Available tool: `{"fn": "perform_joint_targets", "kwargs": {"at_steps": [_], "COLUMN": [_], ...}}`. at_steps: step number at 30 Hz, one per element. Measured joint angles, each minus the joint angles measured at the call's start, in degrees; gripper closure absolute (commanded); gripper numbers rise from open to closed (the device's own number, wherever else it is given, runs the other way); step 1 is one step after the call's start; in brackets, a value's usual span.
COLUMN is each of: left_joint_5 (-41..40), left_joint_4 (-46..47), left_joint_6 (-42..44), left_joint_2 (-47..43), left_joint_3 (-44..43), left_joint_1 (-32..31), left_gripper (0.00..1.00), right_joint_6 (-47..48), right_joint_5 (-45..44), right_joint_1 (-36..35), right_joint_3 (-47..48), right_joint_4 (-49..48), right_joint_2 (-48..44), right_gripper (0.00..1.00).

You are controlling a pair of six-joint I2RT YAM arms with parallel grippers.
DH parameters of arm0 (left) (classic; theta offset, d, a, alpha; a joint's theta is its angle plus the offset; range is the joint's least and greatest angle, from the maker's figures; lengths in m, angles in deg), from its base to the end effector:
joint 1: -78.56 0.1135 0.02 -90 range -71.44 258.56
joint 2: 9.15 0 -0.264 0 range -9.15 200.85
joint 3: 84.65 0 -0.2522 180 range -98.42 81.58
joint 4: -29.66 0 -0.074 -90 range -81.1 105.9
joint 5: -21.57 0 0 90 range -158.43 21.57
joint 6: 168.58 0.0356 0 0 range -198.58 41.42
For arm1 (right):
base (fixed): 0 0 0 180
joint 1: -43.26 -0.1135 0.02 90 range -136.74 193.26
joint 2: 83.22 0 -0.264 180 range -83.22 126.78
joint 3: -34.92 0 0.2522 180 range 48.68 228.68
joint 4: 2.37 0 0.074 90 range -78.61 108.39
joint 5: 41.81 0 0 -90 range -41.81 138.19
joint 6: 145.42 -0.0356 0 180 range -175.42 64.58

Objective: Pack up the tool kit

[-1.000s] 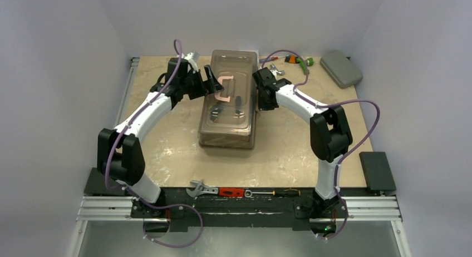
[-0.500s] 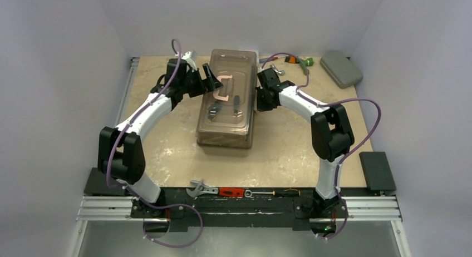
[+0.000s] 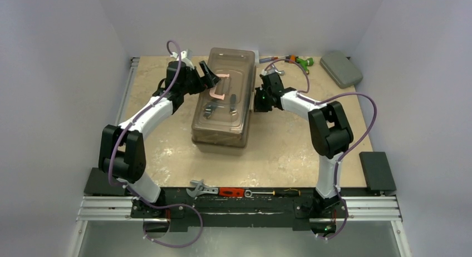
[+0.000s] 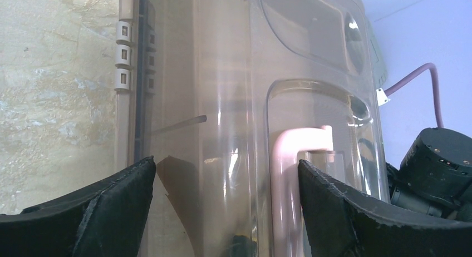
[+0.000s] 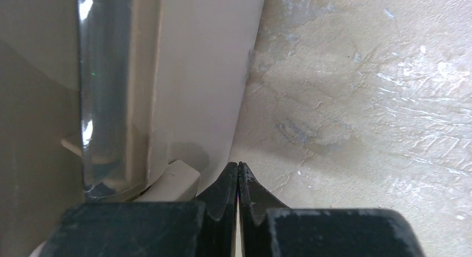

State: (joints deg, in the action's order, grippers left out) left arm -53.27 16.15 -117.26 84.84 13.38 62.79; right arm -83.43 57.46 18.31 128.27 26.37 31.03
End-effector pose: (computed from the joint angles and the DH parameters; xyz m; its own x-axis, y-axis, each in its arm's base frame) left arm 0.3659 -0.1130 0.2776 -0.6297 -0.4490 -0.6340 0.1228 0.7483 -0.6519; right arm 0.3917 0.1886 0.1811 -0.8499 0.1158 -0.5141 -0.1266 0.9021 0.4125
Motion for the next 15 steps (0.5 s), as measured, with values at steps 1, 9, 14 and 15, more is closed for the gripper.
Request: {"fn": "perform_joint_targets", "kwargs": {"at_steps": [1,9,14,15], "left_joint_5": [-0.44,-7.17,-8.20,-7.82], "left_joint_4": [0.39,4.83,3.45,1.95], "left_joint_6": [-0.42,-4.81,-6.78,-6.75], "left_joint_2": [0.02,-1.29,-5.70,-6.71], "left_joint_3": [0.13,3.10,6.86,7.08], "left_joint_1": [-0.13,-4.87,-8.79,-9.05], "left_gripper": [0.12,0.09,0.07,0.06], "right_joint_6": [-0.42,-1.20,0.79,1.11], "right_joint_5": [0.87,3.23,-1.73,-3.21], "right_joint_1": [0.31,4.09,6.86,6.95], "right_joint_3": [-0.39,-4.85,-7.52,-8.09], "right_joint_4": [-0.50,-1.49,-0.35,-0.26], "right_joint_2": [-0.04,-4.96,-14.47,-16.50], "right_gripper": [1.00,0.96,0.82,0.78]}}
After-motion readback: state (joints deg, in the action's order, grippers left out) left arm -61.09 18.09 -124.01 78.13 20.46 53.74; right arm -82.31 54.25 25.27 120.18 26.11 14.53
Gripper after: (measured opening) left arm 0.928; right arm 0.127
